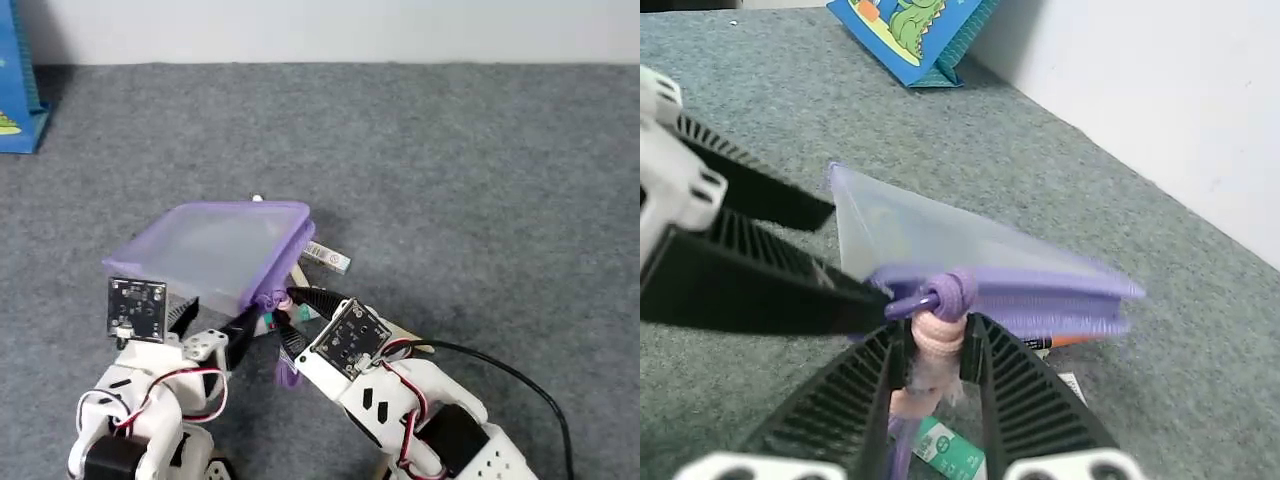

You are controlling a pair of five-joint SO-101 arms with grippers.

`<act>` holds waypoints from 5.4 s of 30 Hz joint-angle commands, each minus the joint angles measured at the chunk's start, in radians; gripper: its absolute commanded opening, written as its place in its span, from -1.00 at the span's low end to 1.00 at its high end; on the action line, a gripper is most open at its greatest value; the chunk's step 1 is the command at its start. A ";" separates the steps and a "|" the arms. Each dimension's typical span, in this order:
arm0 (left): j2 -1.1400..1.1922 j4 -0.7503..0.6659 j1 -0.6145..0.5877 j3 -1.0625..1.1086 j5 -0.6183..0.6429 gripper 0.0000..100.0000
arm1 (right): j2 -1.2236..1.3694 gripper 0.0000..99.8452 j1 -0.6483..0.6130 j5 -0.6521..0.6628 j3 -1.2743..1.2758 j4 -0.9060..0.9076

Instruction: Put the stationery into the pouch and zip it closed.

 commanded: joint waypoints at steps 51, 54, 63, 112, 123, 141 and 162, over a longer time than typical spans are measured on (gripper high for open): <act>-0.014 -0.091 -0.453 0.042 -0.098 -0.97 | 0.960 -0.74 -0.262 -0.302 -0.189 -0.139; -0.014 -0.091 -0.451 0.042 -0.098 -0.97 | 1.043 -0.74 -0.262 -0.302 -0.235 -0.150; -0.014 -0.089 -0.454 0.042 -0.098 -0.97 | 1.244 -0.74 -0.255 -0.298 -0.358 -0.156; -0.014 -0.141 -0.451 0.232 -0.120 -0.36 | 0.740 -0.98 -0.090 -0.175 -0.405 -0.096; -0.014 -0.064 -0.450 0.177 -0.117 -0.36 | 0.705 -0.98 -0.085 -0.173 -0.331 -0.101; -0.014 -0.031 -0.450 0.130 -0.074 -0.36 | 0.707 -0.70 0.021 -0.203 -0.299 0.225; -0.014 -0.029 -0.450 0.130 -0.074 -0.36 | 1.185 -0.61 -0.061 -0.209 -0.379 -0.030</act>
